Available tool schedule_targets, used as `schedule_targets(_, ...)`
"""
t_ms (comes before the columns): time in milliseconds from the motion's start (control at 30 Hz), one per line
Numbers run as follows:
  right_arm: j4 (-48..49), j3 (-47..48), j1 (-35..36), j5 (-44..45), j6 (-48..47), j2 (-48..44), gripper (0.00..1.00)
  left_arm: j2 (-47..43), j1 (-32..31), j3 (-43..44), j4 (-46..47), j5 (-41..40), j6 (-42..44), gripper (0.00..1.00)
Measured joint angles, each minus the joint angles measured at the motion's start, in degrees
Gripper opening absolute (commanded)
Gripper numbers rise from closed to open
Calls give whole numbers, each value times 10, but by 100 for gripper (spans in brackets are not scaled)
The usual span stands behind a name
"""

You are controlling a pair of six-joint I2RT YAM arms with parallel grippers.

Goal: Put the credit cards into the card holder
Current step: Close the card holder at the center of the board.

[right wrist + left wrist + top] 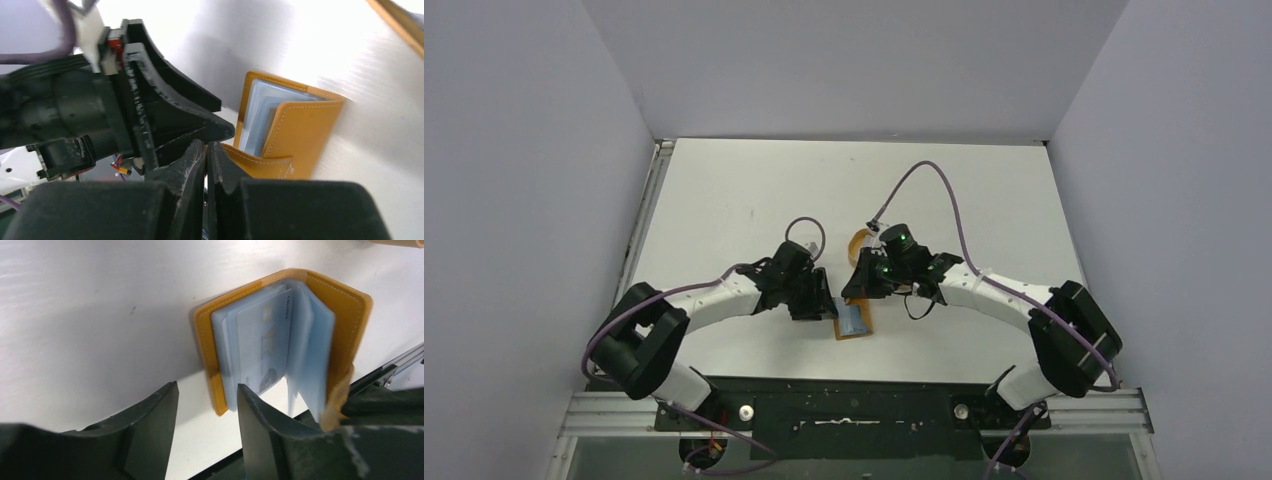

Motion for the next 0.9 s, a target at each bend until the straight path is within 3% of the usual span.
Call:
schedule_targets(267, 17, 28, 33, 4, 1, 66, 0, -121, 17, -33, -62, -61, -7, 50)
schedule_targets(467, 14, 84, 52, 2, -8, 135, 0, -264, 24, -85, -118, -128, -38, 63)
schedule_targets(500, 12, 96, 56, 2, -13, 150, 5, -272, 25, -86, -122, -132, -39, 65)
schedule_targets(633, -4, 145, 75, -3, -34, 196, 48, -335, 30, -96, -144, -167, -50, 68)
schedule_targets(767, -25, 171, 94, -1, -60, 202, 76, -372, 33, -100, -160, -190, -56, 80)
schedule_targets(900, -61, 176, 99, 21, -82, 180, 82, -391, 37, -102, -176, -209, -57, 90)
